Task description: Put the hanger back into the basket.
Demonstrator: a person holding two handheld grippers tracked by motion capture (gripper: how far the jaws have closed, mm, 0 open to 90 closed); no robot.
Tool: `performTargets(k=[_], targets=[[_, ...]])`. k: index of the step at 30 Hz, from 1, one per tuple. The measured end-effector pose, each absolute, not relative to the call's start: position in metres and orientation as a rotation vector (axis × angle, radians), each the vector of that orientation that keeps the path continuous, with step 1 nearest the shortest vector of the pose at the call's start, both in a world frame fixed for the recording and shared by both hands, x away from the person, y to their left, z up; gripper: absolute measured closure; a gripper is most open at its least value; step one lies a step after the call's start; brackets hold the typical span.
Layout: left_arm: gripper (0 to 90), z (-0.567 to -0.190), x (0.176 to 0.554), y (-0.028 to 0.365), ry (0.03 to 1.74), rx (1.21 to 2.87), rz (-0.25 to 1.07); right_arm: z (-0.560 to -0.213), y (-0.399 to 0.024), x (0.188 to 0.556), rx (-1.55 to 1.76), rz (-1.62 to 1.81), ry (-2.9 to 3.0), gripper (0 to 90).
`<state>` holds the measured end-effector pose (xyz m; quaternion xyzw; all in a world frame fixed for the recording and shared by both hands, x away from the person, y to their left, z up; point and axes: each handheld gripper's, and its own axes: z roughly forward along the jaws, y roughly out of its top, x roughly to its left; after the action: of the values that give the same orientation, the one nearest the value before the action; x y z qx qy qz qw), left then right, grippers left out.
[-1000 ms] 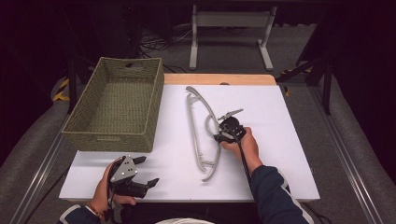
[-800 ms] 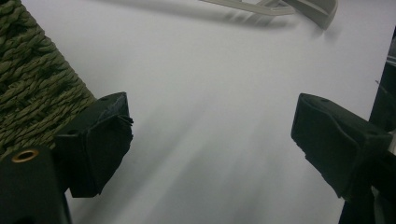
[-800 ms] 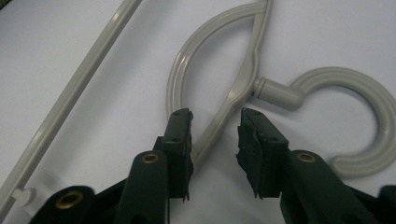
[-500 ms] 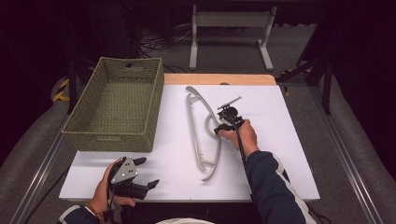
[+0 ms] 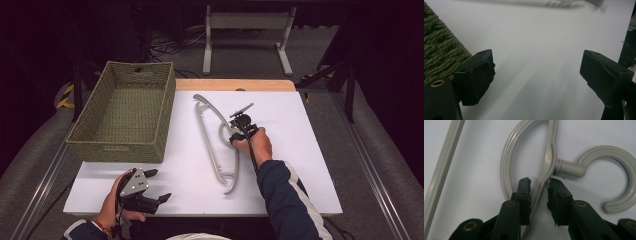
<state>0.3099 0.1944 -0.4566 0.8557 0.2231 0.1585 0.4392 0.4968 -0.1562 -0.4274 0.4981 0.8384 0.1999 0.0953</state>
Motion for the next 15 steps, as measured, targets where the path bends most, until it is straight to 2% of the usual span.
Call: performTargets(k=[3,7,15], targets=[[13.2,-0.4568,0.3104,0.1953,0.558,2.125,0.393,-0.4271,-0.1563,0.4973,1.465,0.586,2.485,74.9],[13.3,-0.4566,0.3096,0.1955,0.555,2.126,0.394,-0.4272,-0.1568,0.4979,1.426,0.569,2.447,83.6],[13.4,-0.4563,0.3101,0.1958,0.558,2.123,0.4,-0.4211,-0.1597,0.4956,1.335,0.603,2.421,83.6]])
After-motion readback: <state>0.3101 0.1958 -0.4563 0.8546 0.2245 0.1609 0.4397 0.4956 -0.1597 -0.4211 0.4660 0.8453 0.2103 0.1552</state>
